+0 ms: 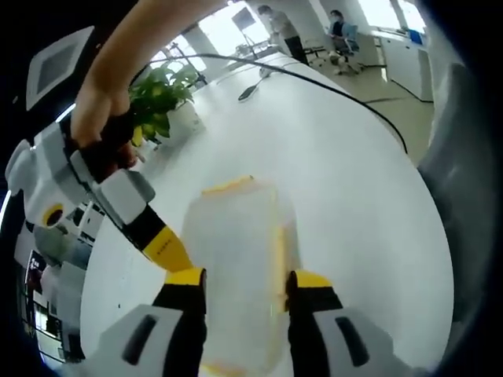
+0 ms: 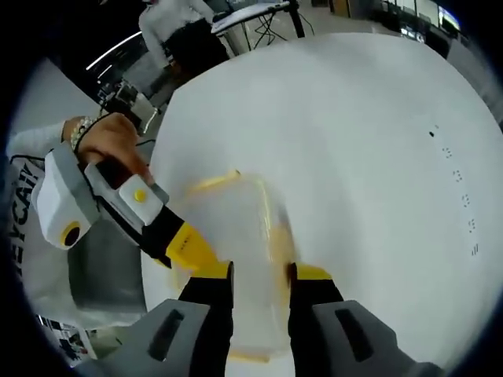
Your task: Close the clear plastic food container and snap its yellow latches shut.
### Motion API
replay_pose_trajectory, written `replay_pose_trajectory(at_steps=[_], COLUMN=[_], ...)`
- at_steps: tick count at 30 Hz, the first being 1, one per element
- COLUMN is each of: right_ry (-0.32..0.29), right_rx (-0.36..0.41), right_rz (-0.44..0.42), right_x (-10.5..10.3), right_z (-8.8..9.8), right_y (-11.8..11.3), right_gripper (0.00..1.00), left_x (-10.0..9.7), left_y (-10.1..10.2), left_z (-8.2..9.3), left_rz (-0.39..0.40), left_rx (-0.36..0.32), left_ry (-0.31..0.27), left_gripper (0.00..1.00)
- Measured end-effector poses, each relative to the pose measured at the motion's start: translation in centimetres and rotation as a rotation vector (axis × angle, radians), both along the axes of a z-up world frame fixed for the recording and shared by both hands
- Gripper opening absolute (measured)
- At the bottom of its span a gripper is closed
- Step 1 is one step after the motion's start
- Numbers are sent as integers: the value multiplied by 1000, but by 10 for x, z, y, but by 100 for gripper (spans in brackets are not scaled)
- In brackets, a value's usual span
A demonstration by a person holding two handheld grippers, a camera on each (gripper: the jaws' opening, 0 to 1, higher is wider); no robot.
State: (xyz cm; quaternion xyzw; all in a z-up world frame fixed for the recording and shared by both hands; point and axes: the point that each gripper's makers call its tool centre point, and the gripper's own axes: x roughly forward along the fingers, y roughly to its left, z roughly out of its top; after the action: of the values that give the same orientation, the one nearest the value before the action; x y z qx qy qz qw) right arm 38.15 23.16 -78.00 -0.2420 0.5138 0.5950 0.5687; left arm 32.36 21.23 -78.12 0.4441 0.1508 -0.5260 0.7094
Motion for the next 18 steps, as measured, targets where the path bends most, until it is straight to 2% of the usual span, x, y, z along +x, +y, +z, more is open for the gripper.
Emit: replay_pose_trajectory(at_steps=[5, 8, 18], right_ry=[17, 13, 7], right_rx=[-24, 5, -13], right_rz=[9, -6, 6], right_x=[-6, -8, -3], right_z=[1, 2, 1], right_y=[-1, -2, 1], right_gripper=[21, 21, 22], left_x=[-2, 0, 2], left_y=[5, 4, 3], left_z=[1, 1, 0], left_rz=[5, 3, 6], left_rx=[2, -5, 2], left_ry=[6, 5, 4], left_gripper=[35, 35, 35])
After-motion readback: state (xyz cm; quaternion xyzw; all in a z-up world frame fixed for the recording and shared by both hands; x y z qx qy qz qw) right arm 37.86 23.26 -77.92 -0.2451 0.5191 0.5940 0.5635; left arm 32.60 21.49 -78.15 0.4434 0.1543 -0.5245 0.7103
